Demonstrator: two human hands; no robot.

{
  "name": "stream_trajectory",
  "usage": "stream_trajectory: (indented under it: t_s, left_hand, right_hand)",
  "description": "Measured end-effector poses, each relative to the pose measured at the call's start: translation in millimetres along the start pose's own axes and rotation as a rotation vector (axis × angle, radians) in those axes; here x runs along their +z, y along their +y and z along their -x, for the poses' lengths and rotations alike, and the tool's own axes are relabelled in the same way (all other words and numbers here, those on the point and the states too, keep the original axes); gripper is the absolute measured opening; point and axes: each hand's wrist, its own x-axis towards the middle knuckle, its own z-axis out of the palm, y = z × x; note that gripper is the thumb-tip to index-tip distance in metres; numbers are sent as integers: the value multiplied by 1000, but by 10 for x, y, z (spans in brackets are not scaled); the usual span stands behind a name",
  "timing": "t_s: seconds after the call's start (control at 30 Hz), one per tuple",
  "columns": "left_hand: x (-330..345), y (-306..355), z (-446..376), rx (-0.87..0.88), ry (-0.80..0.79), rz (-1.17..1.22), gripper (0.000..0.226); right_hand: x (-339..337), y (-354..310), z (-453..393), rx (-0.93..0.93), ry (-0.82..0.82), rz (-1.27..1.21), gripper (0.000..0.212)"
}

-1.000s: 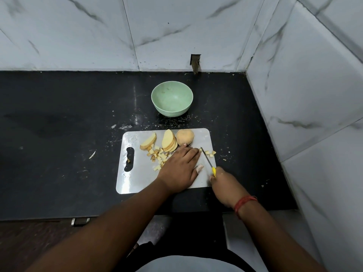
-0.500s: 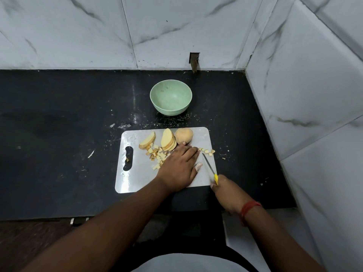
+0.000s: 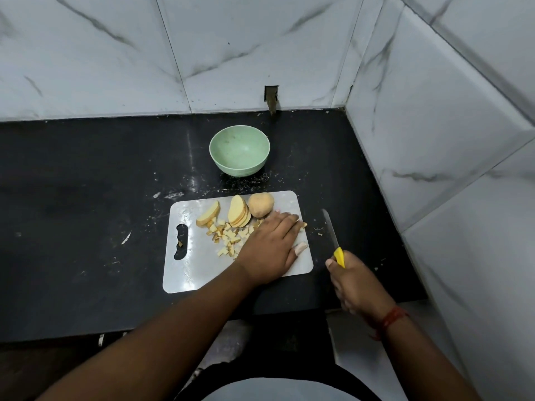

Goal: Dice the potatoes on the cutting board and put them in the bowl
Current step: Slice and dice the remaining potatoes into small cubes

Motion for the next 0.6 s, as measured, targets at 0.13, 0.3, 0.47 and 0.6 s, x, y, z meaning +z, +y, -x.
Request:
stream_trajectory:
  t_s: [0.13,0.3,0.47,0.6]
  left_hand:
    - [84,90,-197,121,-193,-75,66]
    - [82,-9,-110,71,-217,-166,65]
    - [30,-114,78,6,-142,-221,59]
    - [-112,-141,123,-121,-26,-142,51]
  right_hand:
    - [-27,-42,-20,-20,13,-26,15]
    - [-52,-25,-1,-17,-15,-30,16]
    - [-1,-33,21,-45,-37,5,18]
    - [93,-82,28,-94,-73,34,19]
